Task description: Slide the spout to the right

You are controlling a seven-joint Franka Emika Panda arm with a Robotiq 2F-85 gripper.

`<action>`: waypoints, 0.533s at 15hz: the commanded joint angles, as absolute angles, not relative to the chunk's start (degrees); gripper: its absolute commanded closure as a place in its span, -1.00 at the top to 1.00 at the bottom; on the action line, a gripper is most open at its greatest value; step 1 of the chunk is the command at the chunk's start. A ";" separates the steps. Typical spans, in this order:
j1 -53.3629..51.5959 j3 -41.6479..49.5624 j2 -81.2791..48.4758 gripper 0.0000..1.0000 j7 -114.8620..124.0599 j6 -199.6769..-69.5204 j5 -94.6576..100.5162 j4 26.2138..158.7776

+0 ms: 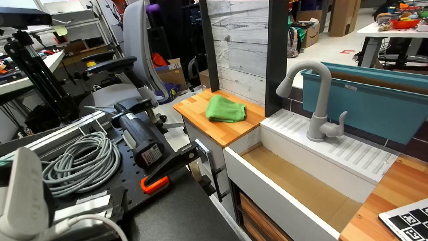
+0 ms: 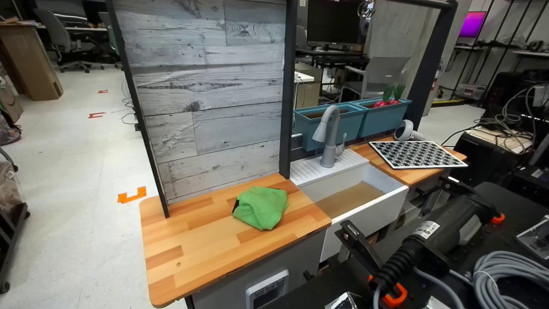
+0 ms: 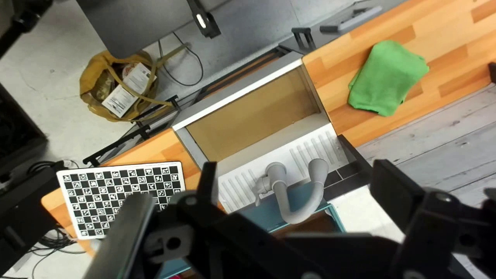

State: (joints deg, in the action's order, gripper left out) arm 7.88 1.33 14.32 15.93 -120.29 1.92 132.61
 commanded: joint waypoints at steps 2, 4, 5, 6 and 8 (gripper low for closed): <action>6.48 1.61 -0.32 1.00 19.88 -131.46 0.32 126.34; 5.94 1.89 -6.05 1.00 22.14 -134.02 1.60 123.33; 5.67 2.28 -7.90 1.00 23.36 -132.61 2.70 121.66; 5.50 2.56 -3.36 1.00 21.17 -132.83 1.86 126.15; 5.19 2.85 -7.20 1.00 21.94 -132.83 1.77 123.46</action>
State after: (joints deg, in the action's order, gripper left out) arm 6.65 1.35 -7.24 22.18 -133.01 2.04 123.55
